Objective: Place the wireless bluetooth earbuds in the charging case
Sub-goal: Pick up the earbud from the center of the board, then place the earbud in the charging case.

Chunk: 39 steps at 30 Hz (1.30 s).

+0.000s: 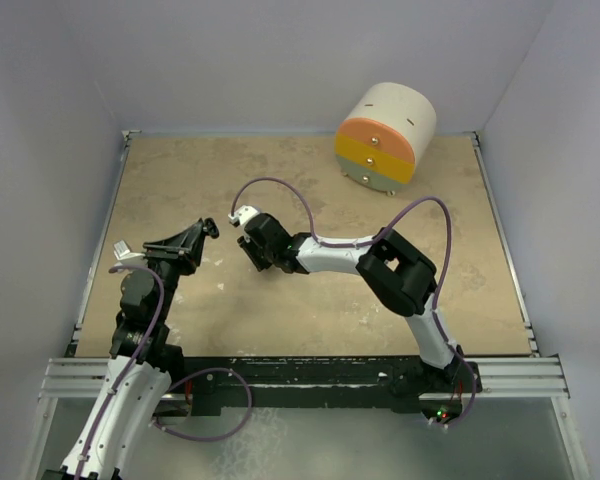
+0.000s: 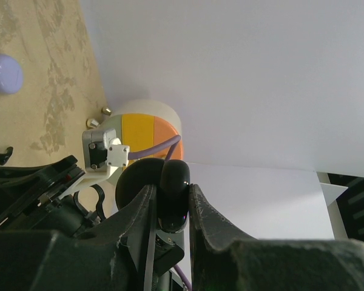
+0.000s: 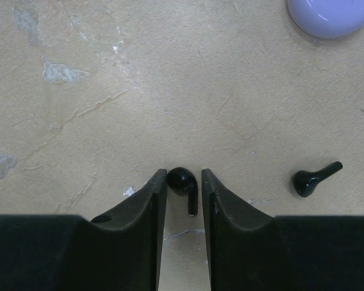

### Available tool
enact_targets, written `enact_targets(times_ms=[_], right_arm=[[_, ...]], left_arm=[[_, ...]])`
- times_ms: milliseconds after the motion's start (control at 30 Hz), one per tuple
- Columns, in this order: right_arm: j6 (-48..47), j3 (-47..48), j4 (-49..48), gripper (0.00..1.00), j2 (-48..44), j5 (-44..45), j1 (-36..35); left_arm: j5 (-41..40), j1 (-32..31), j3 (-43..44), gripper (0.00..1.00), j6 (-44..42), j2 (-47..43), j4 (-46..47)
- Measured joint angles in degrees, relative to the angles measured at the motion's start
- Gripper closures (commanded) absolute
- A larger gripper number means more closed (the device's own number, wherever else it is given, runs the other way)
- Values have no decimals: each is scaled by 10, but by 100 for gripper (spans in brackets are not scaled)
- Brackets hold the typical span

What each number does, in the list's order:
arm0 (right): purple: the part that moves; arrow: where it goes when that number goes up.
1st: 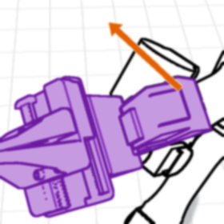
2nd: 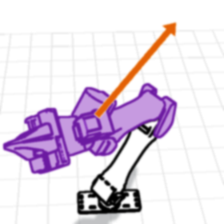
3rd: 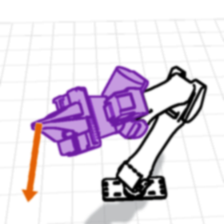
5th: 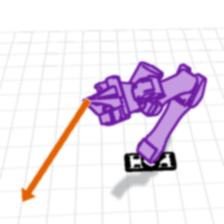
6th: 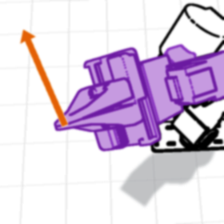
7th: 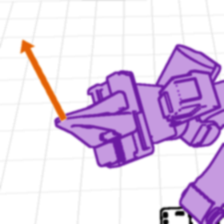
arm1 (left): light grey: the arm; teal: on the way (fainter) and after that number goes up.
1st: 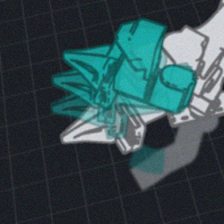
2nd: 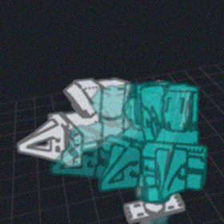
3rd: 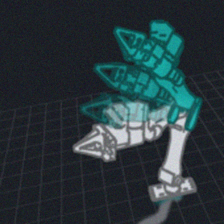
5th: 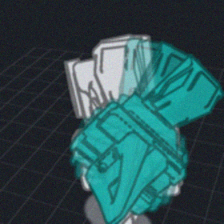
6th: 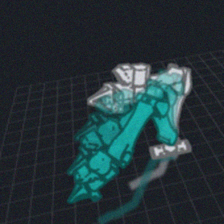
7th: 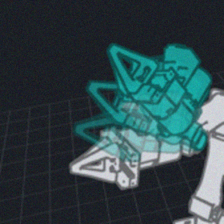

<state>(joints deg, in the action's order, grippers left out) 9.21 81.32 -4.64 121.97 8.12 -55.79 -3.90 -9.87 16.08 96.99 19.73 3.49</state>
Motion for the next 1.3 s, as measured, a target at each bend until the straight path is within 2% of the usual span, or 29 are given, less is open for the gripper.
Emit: enact_targets(times_ms=[400, 667, 967, 1133, 1300], right_arm=[[3, 0, -1, 81, 0, 2, -1], [13, -50, -18, 82, -42, -1, -1], [28, -91, -48, 82, -160, 19, 12], [49, -126, -64, 81, -237, 36, 48], [68, -141, -69, 81, -290, 59, 84]], left_arm=[[0, 0, -1, 100, 0, 2, 1], [7, 0, -1, 100, 0, 27, 7], [64, 1, -1, 100, 0, 156, 87], [110, 1, 3, 100, -1, 240, 133], [143, 1, 19, 100, -1, 287, 173]])
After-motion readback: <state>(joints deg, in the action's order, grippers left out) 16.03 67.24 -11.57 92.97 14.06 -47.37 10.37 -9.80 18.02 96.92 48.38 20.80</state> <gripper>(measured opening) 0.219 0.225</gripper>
